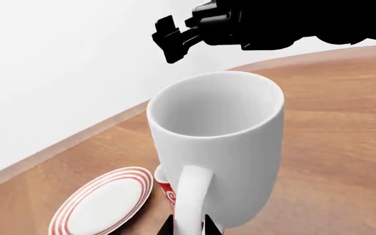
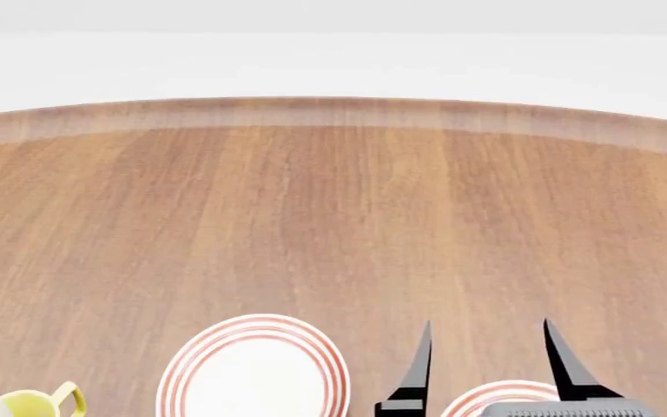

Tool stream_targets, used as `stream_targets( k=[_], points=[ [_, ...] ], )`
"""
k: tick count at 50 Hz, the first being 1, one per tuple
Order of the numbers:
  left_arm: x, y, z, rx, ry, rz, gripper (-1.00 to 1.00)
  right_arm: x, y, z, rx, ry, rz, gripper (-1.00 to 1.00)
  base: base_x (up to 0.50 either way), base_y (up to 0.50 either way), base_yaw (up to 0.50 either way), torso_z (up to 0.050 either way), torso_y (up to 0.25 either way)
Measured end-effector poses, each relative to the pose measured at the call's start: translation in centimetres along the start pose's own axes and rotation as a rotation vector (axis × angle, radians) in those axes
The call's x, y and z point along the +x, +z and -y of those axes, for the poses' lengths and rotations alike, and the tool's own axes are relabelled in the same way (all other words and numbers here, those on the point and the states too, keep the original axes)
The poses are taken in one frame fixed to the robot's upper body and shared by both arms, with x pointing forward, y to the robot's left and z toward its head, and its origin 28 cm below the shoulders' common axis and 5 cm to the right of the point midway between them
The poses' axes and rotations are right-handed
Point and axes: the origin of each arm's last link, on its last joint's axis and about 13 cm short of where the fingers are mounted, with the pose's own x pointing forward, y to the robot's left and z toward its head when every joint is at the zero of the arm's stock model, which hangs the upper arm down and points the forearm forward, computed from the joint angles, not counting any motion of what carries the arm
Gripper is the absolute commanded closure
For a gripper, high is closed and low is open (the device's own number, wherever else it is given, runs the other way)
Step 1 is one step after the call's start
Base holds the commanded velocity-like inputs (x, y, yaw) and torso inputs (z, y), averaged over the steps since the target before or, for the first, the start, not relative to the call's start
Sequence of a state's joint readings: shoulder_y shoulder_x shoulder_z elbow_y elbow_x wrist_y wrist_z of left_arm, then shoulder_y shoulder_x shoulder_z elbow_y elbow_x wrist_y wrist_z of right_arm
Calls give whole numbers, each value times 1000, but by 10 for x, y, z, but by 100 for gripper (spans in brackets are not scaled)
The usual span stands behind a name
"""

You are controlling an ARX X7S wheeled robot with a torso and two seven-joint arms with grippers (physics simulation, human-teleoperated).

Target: Put the white mug on the left plate.

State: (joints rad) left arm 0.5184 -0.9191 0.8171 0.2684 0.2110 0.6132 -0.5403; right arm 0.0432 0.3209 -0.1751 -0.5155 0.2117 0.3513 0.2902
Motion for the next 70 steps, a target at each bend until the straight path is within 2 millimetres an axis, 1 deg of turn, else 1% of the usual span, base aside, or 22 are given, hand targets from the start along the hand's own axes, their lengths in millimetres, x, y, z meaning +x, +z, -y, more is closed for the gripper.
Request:
stream_targets(
  k=[11,17,31,38,43,51,70],
  points=[
    [-4,6,-12,8,83,9,100,1,1,0,1,1,2,-100,0,0,0,0,0],
    [-1,7,-22,-26,153,26,100,0,1,0,2,0,2,-100,0,0,0,0,0],
    [30,6,-52,-140,379,88,100,1,0,-1,4,1,2,-100,0,0,0,0,0],
    [46,3,-62,-184,472,77,100,2,0,-1,5,1,2,-100,0,0,0,0,1],
    [56,0,-66,-202,511,53,100,2,0,-1,5,1,2,-100,0,0,0,0,0],
    [73,-3,-70,-215,541,24,100,2,0,-1,6,1,4,-100,0,0,0,0,0],
    [107,-9,-77,-215,502,-3,100,2,-2,0,12,-3,2,-100,0,0,0,0,0]
  ],
)
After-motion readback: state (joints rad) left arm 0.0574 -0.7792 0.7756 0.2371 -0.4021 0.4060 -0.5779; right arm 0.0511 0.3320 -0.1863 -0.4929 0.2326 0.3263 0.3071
